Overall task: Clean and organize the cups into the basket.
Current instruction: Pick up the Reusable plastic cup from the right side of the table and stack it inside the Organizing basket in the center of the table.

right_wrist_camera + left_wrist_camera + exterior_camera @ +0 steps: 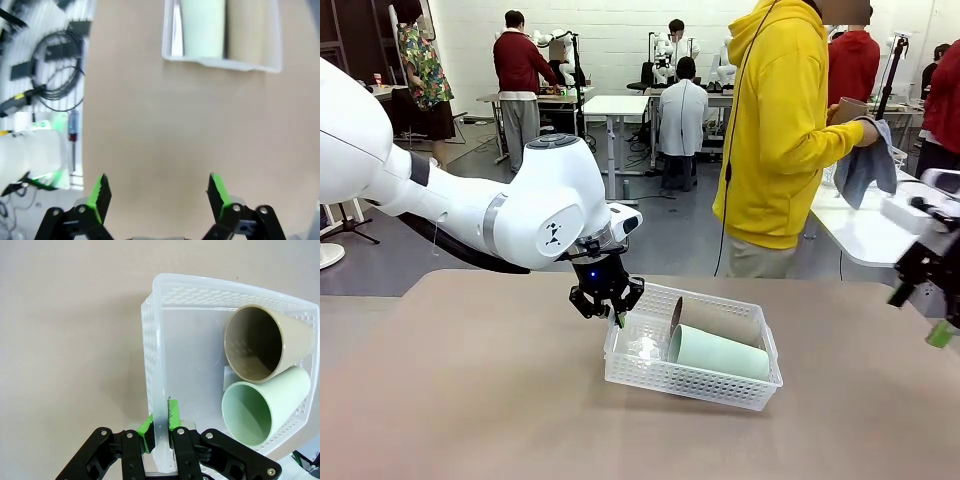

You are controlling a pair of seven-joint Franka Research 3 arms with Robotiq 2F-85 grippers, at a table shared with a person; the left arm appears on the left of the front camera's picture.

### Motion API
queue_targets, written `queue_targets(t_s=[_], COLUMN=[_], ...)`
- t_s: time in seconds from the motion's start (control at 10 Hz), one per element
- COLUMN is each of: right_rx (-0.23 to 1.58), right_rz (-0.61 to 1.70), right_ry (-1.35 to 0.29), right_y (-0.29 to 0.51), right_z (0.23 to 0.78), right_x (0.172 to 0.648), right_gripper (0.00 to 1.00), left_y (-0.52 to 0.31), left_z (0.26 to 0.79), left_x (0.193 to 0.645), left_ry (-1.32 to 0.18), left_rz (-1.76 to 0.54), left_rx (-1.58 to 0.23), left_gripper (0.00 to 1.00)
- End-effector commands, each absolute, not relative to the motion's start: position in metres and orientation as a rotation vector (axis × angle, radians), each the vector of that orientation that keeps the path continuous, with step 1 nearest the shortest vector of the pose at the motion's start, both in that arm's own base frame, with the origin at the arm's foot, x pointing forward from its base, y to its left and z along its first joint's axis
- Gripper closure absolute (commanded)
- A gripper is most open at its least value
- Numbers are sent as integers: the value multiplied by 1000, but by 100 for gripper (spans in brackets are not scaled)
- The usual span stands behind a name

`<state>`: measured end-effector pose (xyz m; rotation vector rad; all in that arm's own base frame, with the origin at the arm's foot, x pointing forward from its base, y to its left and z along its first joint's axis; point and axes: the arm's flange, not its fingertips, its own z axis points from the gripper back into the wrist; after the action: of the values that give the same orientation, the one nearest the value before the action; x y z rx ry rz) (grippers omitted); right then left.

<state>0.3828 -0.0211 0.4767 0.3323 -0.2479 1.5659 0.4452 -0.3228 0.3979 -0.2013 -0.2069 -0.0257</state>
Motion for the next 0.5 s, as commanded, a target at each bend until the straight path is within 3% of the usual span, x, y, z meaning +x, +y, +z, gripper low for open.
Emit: queue_targets(t_s=[0.0,0.1,0.4], right_rx=[409,332,332], right_rz=[1547,1566,1566], right_ry=[-255,-248,-248], right_y=[-26,-21,-21], right_z=[462,477,477], right_x=[407,383,383], right_gripper=[0,0,0], left_y=[-324,-324,-324], left_z=[399,399,399], left_x=[445,445,445], left_ry=[-209,-209,-209], left_rz=[-32,-32,-32], left_rx=[-203,-203,-203], left_gripper=[100,100,100])
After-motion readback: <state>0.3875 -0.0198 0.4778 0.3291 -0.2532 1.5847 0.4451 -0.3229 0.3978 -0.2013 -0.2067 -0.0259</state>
